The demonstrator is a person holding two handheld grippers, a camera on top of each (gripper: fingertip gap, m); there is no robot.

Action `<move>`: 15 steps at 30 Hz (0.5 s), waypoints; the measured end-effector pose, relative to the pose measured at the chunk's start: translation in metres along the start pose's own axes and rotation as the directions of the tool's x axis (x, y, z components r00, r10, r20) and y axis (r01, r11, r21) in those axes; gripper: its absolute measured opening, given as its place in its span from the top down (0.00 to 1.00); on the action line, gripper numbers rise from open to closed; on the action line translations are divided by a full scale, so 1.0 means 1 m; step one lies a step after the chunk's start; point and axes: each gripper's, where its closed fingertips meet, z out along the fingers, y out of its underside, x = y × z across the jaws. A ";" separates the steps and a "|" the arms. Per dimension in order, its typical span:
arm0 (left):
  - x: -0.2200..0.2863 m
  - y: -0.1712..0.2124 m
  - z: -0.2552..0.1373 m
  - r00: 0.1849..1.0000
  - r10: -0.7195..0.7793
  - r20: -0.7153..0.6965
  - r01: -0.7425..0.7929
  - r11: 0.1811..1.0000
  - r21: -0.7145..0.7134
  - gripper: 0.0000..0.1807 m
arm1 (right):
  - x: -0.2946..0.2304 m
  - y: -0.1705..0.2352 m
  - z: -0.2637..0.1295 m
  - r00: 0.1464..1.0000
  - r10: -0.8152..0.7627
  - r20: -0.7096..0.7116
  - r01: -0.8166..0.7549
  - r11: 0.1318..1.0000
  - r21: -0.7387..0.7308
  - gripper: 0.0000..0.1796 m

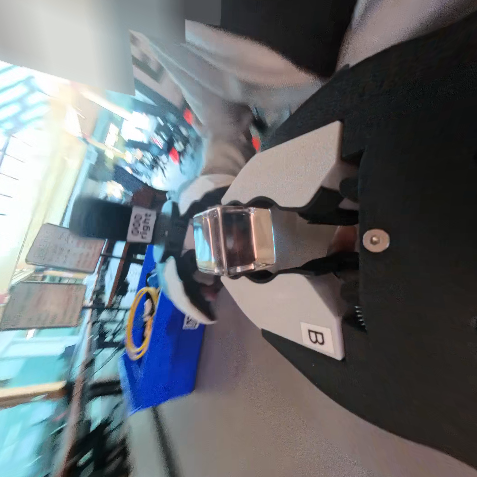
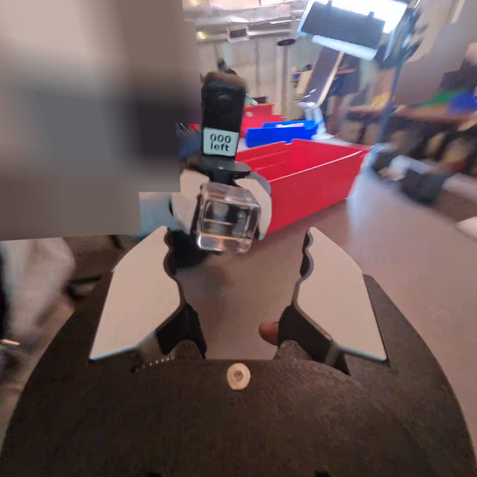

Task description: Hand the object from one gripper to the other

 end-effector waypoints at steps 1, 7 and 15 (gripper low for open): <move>0.001 0.001 0.000 0.990 -0.131 -0.052 0.131 0.991 -0.007 0.75 | 0.003 0.001 -0.002 0.986 -0.158 -0.060 0.156 0.987 -0.036 0.46; 0.020 0.013 0.007 0.856 -0.462 -0.231 0.449 0.887 -0.107 0.76 | -0.015 0.007 0.001 0.640 -0.759 -0.120 0.730 0.650 -0.212 0.56; 0.030 0.016 0.011 0.825 -0.492 -0.278 0.470 0.871 -0.145 0.75 | -0.021 0.017 0.005 0.588 -0.805 -0.077 0.778 0.589 -0.221 0.74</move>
